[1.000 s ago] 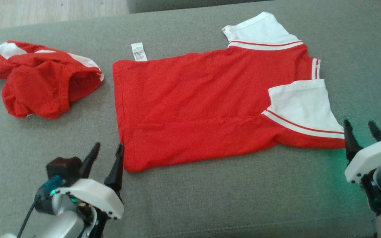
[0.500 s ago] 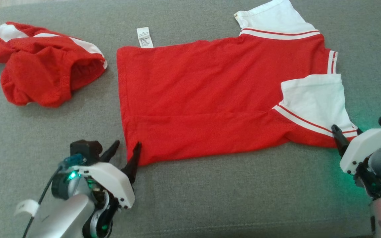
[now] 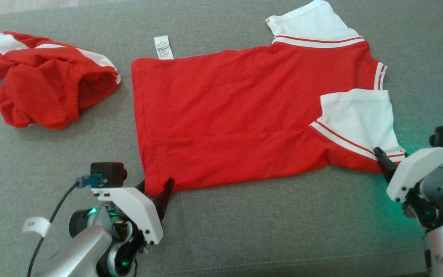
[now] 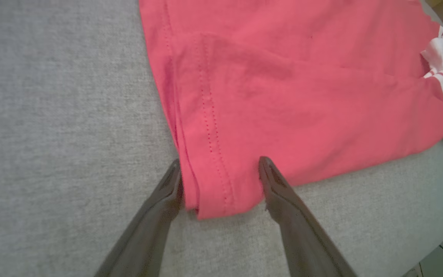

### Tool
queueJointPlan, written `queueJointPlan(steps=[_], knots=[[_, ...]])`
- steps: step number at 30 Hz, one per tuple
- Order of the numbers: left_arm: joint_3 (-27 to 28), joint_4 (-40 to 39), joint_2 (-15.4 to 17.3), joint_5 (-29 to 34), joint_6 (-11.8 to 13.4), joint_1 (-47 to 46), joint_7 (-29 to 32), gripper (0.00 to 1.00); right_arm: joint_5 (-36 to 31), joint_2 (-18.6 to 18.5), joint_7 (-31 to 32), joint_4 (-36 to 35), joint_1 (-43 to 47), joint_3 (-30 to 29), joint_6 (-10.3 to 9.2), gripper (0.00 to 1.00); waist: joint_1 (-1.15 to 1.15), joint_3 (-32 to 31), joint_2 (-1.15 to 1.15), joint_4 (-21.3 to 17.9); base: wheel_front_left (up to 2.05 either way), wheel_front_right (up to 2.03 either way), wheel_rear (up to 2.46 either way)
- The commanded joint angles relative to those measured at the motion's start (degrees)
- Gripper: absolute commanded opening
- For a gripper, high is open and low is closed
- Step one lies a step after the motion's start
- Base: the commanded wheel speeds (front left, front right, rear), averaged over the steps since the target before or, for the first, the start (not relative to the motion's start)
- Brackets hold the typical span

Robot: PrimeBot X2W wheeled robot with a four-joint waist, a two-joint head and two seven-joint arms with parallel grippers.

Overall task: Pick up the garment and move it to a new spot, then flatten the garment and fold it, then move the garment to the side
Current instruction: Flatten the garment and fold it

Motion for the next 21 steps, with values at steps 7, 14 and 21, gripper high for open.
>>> queueJointPlan(steps=[7, 14, 21], knots=[[2.0, -1.7, 2.0, -1.4, 0.9, 0.6, 1.7, 0.0, 2.4, -1.4, -1.8, 0.2, -0.4, 4.3, -0.04, 0.0, 0.0, -0.8, 0.0, -0.3, 0.0, 0.0, 0.0], [2.2, -3.9, 4.0, -1.4, 0.9, 1.5, 1.9, 0.0, 2.8, -4.2, -3.5, 0.2, -0.9, 4.4, -0.04, 0.0, 0.0, -2.5, 0.0, -0.1, 0.0, 0.0, 0.0], [1.0, -8.4, 7.7, -1.4, 1.9, 4.6, 4.4, 0.0, 3.7, -6.7, 0.6, -1.8, 1.7, 6.0, -0.04, 0.0, 0.0, -5.3, 0.0, -0.4, 0.0, 0.0, 0.0]])
